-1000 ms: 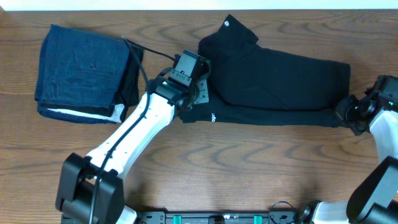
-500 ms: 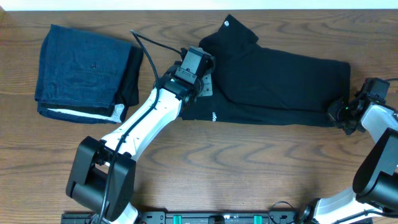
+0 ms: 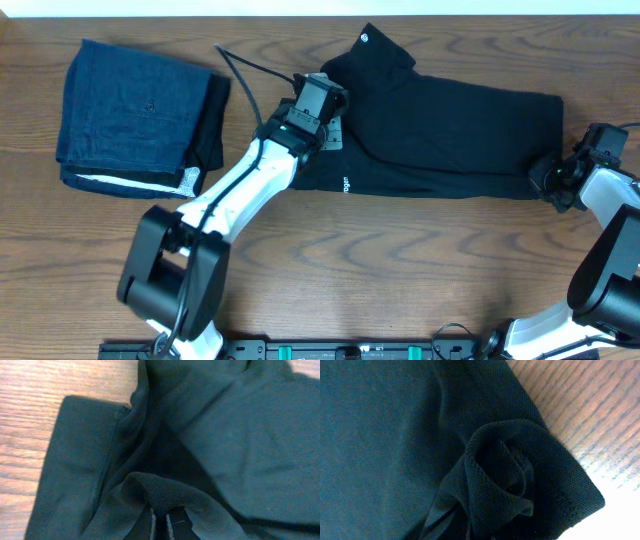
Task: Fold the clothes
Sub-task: 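Lower the folded hem onto the shirt's upper half with both grippers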
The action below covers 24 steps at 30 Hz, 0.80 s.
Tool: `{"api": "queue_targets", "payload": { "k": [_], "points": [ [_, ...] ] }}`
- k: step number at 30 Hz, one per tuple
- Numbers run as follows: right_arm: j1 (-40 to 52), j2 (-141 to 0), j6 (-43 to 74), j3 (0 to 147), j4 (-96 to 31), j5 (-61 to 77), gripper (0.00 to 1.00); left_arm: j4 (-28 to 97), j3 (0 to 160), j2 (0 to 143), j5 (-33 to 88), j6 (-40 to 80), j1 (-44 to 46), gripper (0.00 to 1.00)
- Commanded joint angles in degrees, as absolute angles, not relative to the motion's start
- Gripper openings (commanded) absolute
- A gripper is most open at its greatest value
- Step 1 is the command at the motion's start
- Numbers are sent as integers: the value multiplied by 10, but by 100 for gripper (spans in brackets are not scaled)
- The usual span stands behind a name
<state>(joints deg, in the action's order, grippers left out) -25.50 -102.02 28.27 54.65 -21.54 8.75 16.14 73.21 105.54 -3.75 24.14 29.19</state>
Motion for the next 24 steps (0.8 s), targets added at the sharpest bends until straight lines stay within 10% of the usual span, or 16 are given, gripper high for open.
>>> {"api": "queue_targets", "payload": {
  "k": [1,4,16,24],
  "points": [
    [-251,-1030,292,543,-203,83,7,147,742,1078,-53,236,289,6],
    [-251,-1029,293,544,-185,113,16,129,742,1080,-53,236,289,7],
    [-252,-1025,235,629,-131,261,73,103,755,1055,-51,184,262,71],
    [-252,-1025,164,748,-255,298,77,213,756,958,-49,187,260,66]
  ]
}}
